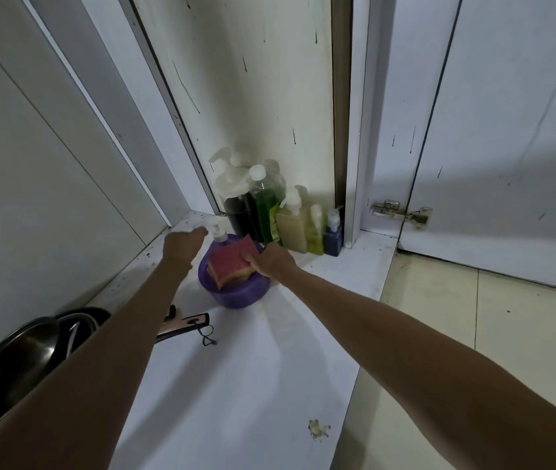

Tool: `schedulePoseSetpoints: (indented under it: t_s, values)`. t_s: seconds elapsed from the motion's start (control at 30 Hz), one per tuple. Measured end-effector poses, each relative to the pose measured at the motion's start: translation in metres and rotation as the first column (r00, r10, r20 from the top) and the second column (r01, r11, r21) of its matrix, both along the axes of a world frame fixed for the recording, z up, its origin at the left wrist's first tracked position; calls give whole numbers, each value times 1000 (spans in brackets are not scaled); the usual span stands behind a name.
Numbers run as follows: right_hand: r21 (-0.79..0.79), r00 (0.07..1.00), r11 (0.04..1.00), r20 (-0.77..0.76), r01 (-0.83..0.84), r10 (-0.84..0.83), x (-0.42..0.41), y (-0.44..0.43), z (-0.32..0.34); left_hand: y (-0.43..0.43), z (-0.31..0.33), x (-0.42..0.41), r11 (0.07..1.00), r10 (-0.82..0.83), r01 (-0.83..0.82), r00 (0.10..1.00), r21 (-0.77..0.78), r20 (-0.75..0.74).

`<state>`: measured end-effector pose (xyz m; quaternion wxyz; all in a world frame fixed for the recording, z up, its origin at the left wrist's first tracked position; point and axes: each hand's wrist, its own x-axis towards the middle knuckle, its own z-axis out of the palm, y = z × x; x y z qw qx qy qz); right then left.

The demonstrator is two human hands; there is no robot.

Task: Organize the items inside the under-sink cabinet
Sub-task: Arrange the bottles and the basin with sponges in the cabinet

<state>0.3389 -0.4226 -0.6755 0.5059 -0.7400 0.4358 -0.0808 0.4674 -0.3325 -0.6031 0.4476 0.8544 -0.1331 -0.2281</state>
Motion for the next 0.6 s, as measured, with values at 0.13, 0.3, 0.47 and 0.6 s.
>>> schedulePoseSetpoints:
  t_s: [0.13, 0.3, 0.47, 0.6]
  values:
    - [64, 1000, 998, -6, 23, -23, 2, 1, -3, -23, 20, -4, 997, -69, 68, 998, -34, -5]
    - [125, 999, 992, -10, 33, -32, 0, 1, -1, -34, 19, 2, 994, -97, 94, 993, 60, 62]
    - [126, 999, 991, -4, 46, -45, 2, 1, -6, -41, 17, 3, 995, -96, 95, 995, 42, 12]
    - [199, 999, 979, -6, 44, -44, 3, -2, -6, -41, 15, 5, 997, -78, 77, 997, 20, 19]
